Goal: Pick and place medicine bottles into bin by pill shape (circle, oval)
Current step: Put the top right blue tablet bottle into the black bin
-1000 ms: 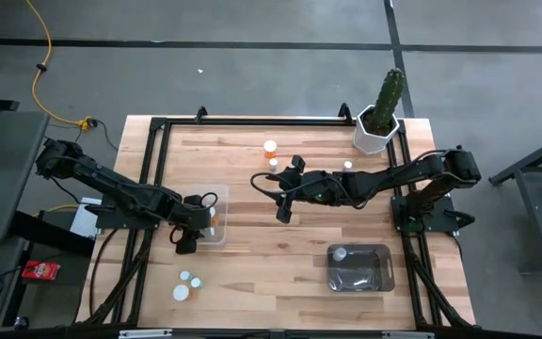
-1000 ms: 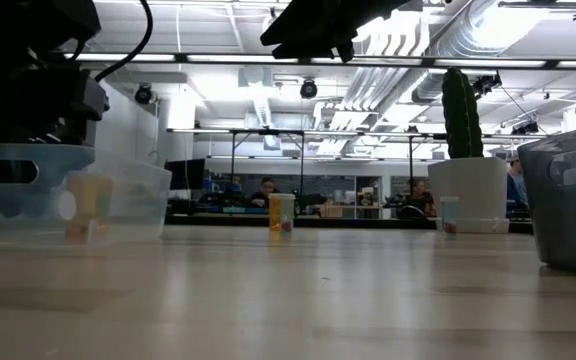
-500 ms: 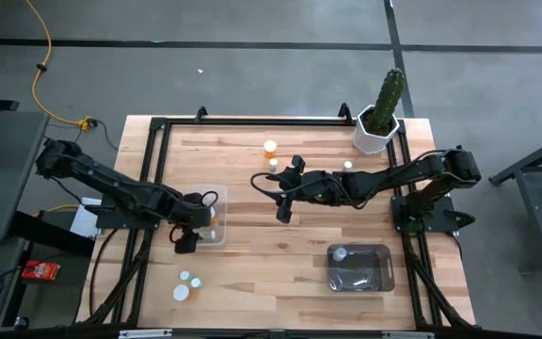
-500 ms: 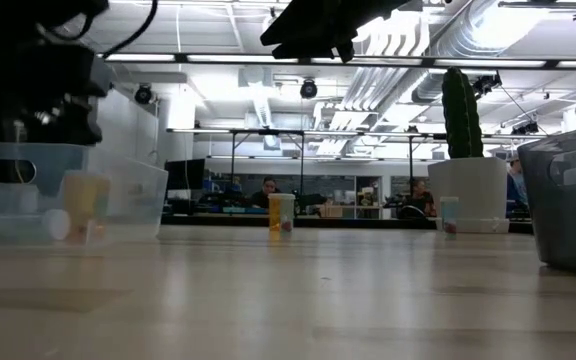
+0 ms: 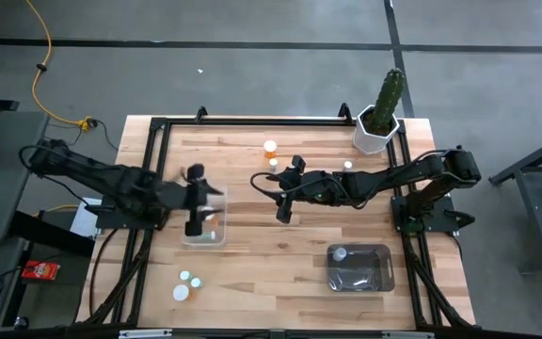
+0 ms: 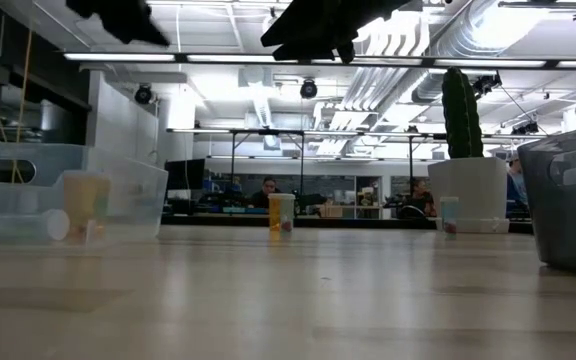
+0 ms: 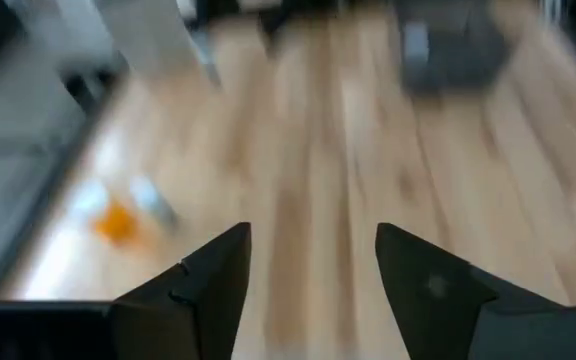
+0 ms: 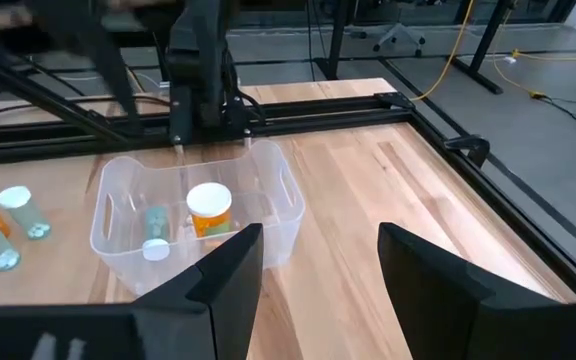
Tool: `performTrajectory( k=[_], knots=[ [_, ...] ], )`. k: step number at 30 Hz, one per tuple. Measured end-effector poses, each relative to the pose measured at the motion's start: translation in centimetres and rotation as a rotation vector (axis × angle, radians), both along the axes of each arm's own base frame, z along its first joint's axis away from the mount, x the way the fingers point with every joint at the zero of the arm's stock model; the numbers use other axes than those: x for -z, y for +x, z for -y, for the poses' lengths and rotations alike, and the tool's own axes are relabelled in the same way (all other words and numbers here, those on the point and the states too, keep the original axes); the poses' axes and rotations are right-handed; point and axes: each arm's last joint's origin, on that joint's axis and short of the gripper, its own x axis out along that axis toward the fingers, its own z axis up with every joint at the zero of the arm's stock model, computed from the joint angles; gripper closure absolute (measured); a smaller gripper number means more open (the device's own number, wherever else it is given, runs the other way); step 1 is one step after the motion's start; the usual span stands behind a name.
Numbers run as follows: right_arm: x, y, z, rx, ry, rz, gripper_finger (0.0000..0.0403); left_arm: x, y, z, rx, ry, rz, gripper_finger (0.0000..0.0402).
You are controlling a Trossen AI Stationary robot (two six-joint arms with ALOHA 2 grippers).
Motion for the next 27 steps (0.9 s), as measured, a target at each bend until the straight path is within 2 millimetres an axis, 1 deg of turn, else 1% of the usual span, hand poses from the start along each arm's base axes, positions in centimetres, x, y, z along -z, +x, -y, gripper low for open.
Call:
performTrajectory(
  k=[3,6,10,12,14,19,27],
  knots=[
    [0.0,0.0,0.0,-0.001,-0.003,-0.005,0.021,0.0,-0.5,-0.3,0.028,0.031,0.228,0.0206],
    [0.1,0.0,0.0,-0.003,-0.009,-0.016,0.021,1.2,-1.0,-0.6,0.053,0.042,0.409,0.0211],
    [0.3,-0.1,0.0,-0.004,-0.014,-0.033,0.021,3.3,-1.5,-1.1,0.027,0.02,0.537,0.0213],
    [0.5,-0.2,0.2,0.0,-0.022,-0.062,0.021,4.0,-1.7,-1.3,0.013,0.006,0.552,0.0213],
    [0.8,-0.3,0.6,0.007,-0.027,-0.094,0.021,4.3,-1.8,-1.5,0.006,0.014,0.551,0.0213],
    [1.2,-0.5,1.4,0.048,-0.006,-0.135,0.021,4.3,-1.8,-1.6,0.001,0.021,0.545,0.0213],
    [1.2,-0.5,1.3,0.048,0.0,-0.129,0.021,4.4,-1.8,-1.6,0.008,0.046,0.535,0.0213]
  ],
)
